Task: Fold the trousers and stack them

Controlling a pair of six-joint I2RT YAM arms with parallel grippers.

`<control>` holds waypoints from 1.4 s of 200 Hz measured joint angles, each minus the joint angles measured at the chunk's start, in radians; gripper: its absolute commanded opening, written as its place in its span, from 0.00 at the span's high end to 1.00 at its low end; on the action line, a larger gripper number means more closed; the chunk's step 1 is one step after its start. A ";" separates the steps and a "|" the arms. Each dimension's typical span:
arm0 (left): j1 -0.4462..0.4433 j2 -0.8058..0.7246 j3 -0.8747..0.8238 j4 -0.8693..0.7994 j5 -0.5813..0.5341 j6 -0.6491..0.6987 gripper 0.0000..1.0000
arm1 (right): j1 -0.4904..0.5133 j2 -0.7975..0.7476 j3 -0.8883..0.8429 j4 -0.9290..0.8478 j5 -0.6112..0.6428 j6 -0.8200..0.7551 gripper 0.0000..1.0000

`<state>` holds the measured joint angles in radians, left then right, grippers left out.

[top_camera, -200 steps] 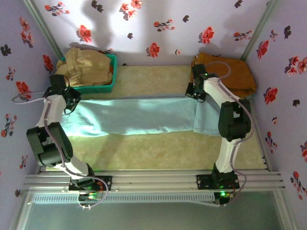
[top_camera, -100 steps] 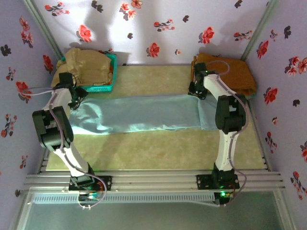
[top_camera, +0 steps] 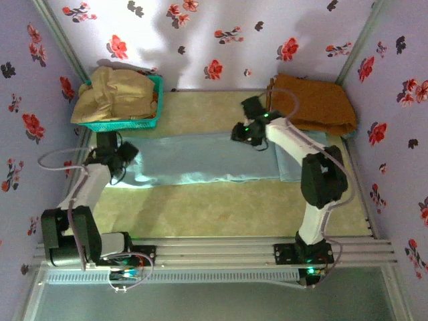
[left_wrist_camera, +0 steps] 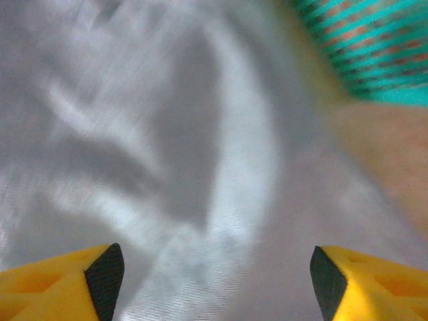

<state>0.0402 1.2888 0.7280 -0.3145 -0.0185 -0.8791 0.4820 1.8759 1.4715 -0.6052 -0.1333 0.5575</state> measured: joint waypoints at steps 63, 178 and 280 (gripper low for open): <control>0.092 -0.006 -0.248 0.244 0.016 -0.112 0.29 | 0.065 0.027 -0.246 0.116 -0.065 0.030 0.51; 0.522 -0.367 -0.365 0.092 0.249 -0.159 0.27 | 0.175 -0.061 -0.400 0.254 -0.272 0.156 0.49; 0.088 -0.274 -0.247 0.158 0.312 -0.163 0.25 | -0.060 -0.478 -0.578 -0.229 0.069 0.124 0.44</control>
<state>0.1284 1.0153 0.4808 -0.1562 0.2935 -1.0416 0.4221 1.3975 0.8940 -0.8341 -0.0639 0.6819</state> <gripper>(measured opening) 0.754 0.556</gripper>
